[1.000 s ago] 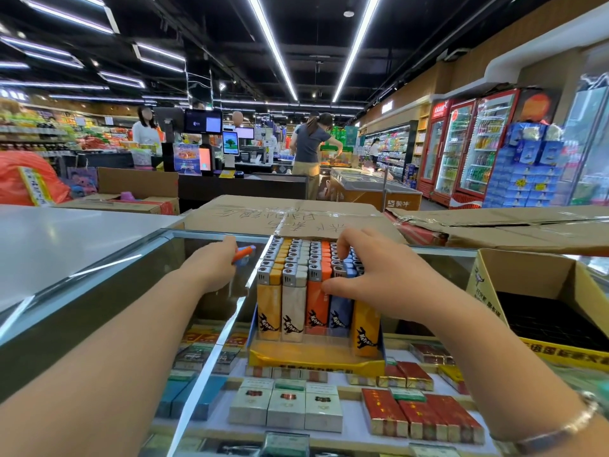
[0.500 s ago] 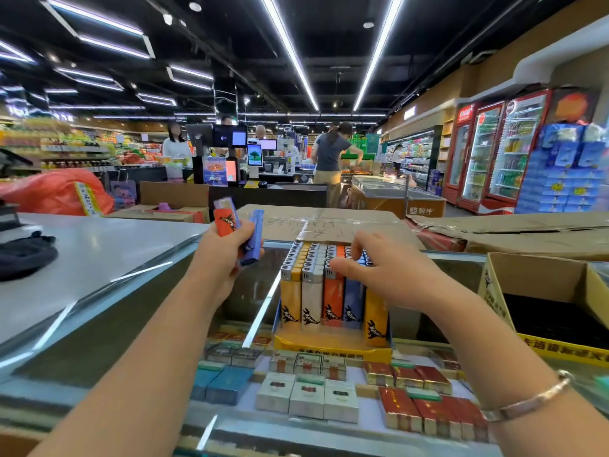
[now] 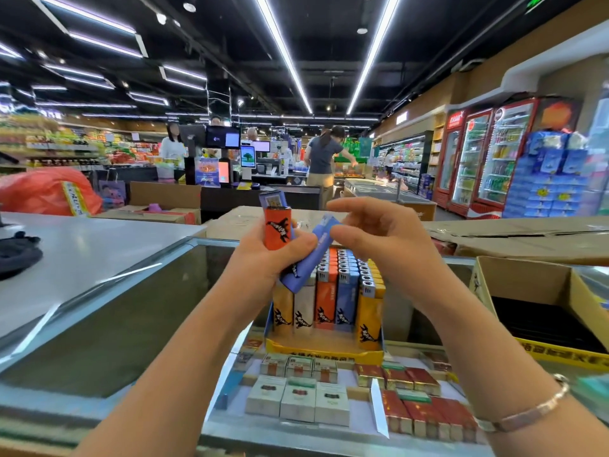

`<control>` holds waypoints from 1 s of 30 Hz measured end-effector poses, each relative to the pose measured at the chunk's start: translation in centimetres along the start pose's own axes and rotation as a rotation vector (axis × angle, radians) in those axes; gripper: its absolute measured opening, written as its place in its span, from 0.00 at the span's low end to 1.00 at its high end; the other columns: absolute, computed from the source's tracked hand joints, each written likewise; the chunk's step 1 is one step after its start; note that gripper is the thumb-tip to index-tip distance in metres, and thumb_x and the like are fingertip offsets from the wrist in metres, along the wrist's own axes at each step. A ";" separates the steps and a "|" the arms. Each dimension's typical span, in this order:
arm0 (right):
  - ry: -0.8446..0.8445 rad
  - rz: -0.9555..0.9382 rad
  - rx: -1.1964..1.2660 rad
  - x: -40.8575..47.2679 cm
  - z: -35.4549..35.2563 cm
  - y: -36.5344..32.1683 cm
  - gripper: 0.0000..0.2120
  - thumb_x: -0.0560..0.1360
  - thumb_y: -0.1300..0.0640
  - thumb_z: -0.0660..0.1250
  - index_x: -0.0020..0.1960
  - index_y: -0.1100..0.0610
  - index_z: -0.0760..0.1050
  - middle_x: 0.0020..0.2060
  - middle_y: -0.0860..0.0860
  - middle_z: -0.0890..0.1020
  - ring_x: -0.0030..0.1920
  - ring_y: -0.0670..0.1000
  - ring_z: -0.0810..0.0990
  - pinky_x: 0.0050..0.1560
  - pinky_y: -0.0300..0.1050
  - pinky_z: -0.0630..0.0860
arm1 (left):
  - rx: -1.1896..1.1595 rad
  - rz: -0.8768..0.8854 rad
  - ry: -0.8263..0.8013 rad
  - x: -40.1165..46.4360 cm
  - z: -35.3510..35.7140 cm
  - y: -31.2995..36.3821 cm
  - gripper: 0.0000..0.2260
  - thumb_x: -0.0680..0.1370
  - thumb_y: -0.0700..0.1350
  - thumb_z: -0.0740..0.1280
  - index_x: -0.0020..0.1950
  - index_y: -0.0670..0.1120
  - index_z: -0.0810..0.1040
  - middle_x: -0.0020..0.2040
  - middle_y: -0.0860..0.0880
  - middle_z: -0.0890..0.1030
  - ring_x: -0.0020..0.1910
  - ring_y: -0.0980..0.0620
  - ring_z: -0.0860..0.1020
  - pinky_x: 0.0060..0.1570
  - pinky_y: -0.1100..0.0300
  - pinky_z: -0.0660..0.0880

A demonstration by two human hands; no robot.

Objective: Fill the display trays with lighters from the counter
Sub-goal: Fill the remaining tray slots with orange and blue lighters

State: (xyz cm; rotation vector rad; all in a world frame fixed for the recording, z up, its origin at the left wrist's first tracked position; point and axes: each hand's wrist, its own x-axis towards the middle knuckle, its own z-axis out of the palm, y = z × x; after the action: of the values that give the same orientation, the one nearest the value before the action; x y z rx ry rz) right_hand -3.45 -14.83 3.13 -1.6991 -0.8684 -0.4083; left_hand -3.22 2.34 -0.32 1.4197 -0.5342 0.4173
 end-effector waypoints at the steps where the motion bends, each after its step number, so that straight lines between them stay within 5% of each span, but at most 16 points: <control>1: -0.023 0.026 -0.010 0.0 0.0 0.0 0.11 0.72 0.62 0.70 0.51 0.49 0.78 0.29 0.41 0.77 0.30 0.41 0.73 0.34 0.32 0.71 | 0.020 0.010 -0.022 -0.1 0.0 0.1 0.11 0.66 0.49 0.70 0.43 0.47 0.72 0.30 0.58 0.78 0.31 0.60 0.77 0.34 0.68 0.74; 6: -0.044 0.047 -0.034 0.0 0.2 -0.1 0.10 0.73 0.66 0.68 0.49 0.53 0.78 0.29 0.44 0.75 0.29 0.44 0.73 0.32 0.35 0.73 | 0.119 0.027 -0.032 -0.5 0.1 0.3 0.11 0.66 0.48 0.71 0.42 0.46 0.73 0.33 0.56 0.81 0.33 0.60 0.79 0.34 0.69 0.74; 10: 0.044 0.026 -0.066 -0.1 -1.1 -0.6 0.13 0.73 0.68 0.66 0.46 0.51 0.80 0.34 0.54 0.77 0.29 0.46 0.71 0.31 0.38 0.71 | 0.190 0.035 0.171 -0.2 -0.1 -0.2 0.04 0.75 0.44 0.68 0.46 0.46 0.73 0.37 0.54 0.83 0.34 0.58 0.81 0.33 0.66 0.77; 14: -0.068 0.054 -0.379 -0.3 -1.8 -0.6 0.13 0.73 0.64 0.68 0.44 0.45 0.80 0.38 0.48 0.81 0.32 0.46 0.75 0.34 0.43 0.75 | 0.269 0.096 0.316 0.2 -1.1 -0.6 0.02 0.77 0.42 0.65 0.45 0.47 0.76 0.38 0.53 0.83 0.36 0.59 0.81 0.34 0.71 0.74; 19: -0.239 0.091 -0.620 -0.3 -1.3 -0.4 0.12 0.73 0.65 0.67 0.45 0.48 0.78 0.42 0.47 0.79 0.40 0.47 0.76 0.42 0.42 0.76 | 0.394 0.075 0.309 0.2 -1.3 -1.5 0.05 0.76 0.50 0.66 0.42 0.51 0.79 0.41 0.46 0.82 0.43 0.51 0.80 0.47 0.55 0.78; 23: -0.321 0.141 -0.713 -0.3 -1.0 0.1 0.11 0.73 0.63 0.69 0.49 0.49 0.74 0.38 0.47 0.75 0.37 0.43 0.72 0.36 0.36 0.70 | 0.458 0.096 0.301 0.2 -1.3 -1.6 0.04 0.76 0.51 0.66 0.41 0.56 0.78 0.39 0.51 0.81 0.37 0.62 0.77 0.38 0.71 0.73; 27: -0.354 0.139 -0.771 -0.2 -0.7 0.2 0.07 0.72 0.62 0.70 0.45 0.52 0.73 0.38 0.46 0.76 0.37 0.44 0.73 0.34 0.35 0.68 | 0.433 0.092 0.336 0.3 -1.6 -1.7 0.08 0.75 0.52 0.67 0.50 0.51 0.79 0.49 0.48 0.80 0.46 0.59 0.78 0.46 0.64 0.74; 30: -0.353 0.143 -0.766 -0.2 -0.7 0.2 0.06 0.72 0.61 0.70 0.44 0.53 0.74 0.38 0.45 0.76 0.37 0.42 0.73 0.34 0.34 0.67 | 0.429 0.101 0.340 0.4 -1.5 -1.7 0.11 0.75 0.52 0.67 0.52 0.48 0.79 0.49 0.47 0.80 0.45 0.60 0.77 0.43 0.71 0.72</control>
State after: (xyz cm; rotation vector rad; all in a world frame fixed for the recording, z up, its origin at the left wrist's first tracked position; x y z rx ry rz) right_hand -3.36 -15.58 3.09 -2.5828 -0.8903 -0.3718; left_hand -1.83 3.64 -1.55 1.6874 -0.2457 0.8760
